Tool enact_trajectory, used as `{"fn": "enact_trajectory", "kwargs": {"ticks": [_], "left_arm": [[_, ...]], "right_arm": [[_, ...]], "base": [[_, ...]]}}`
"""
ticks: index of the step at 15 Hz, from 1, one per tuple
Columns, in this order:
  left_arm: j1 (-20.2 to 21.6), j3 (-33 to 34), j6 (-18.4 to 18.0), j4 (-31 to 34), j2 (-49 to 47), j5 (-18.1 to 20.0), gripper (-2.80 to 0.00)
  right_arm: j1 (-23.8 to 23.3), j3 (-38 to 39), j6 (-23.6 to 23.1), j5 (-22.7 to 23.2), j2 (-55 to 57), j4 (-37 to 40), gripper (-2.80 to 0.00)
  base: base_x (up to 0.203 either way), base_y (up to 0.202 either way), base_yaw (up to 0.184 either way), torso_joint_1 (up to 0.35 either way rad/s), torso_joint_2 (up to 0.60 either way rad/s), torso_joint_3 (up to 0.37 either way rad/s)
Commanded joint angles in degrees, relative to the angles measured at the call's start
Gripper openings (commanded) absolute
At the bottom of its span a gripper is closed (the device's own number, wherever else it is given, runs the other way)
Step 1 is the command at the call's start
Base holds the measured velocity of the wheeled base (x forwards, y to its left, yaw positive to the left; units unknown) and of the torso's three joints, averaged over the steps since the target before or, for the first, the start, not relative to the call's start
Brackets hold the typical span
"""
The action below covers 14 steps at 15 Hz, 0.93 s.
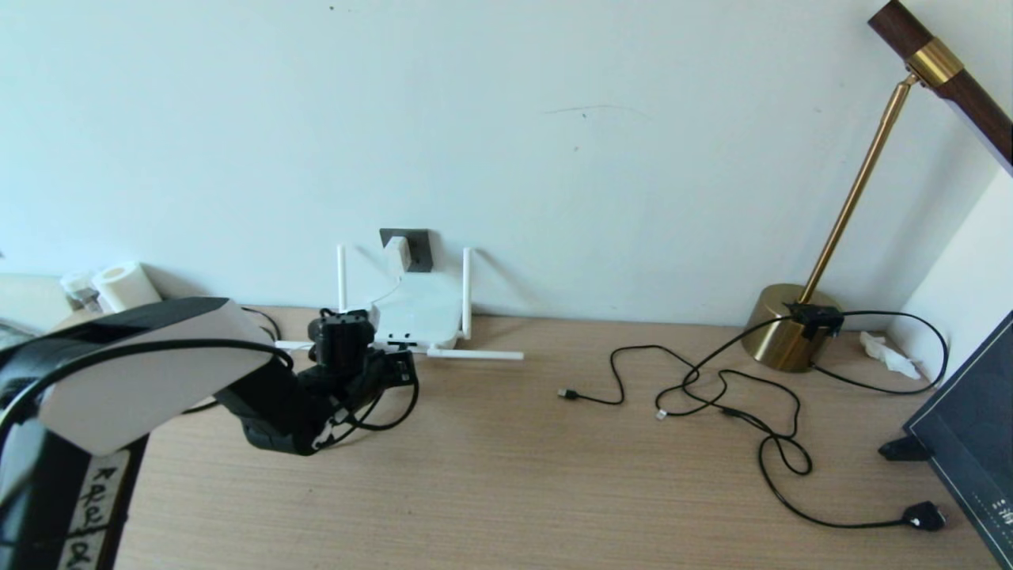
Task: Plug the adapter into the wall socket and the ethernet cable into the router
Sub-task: Plug cable into router interface
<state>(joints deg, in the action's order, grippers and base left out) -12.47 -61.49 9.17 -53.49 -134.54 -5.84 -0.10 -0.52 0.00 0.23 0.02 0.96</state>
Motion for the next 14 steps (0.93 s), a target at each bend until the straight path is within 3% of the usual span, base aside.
{"fn": "enact_trajectory", "kwargs": {"ticks": [1,9,14], "left_arm": [[-0.01,0.05,0.06,-0.3,0.06,-0.05,-2.8],[0.08,0.05,0.06,-0.3,-0.2,-0.14,-2.8],[0.35,0.41,-2.14,-0.3,-0.03,-0.05,-2.8]], "right_arm": [[0.01,0.0,0.0,0.04,-0.01,0.0,0.0],[0.01,0.0,0.0,0.04,0.06,0.0,0.0],[0.01,0.0,0.0,0.04,-0.02,0.0,0.0]], "base": [[0.0,0.0,0.0,0.0,0.0,0.0],[0.0,0.0,0.0,0.0,0.0,0.0],[0.0,0.0,0.0,0.0,0.0,0.0]]}}
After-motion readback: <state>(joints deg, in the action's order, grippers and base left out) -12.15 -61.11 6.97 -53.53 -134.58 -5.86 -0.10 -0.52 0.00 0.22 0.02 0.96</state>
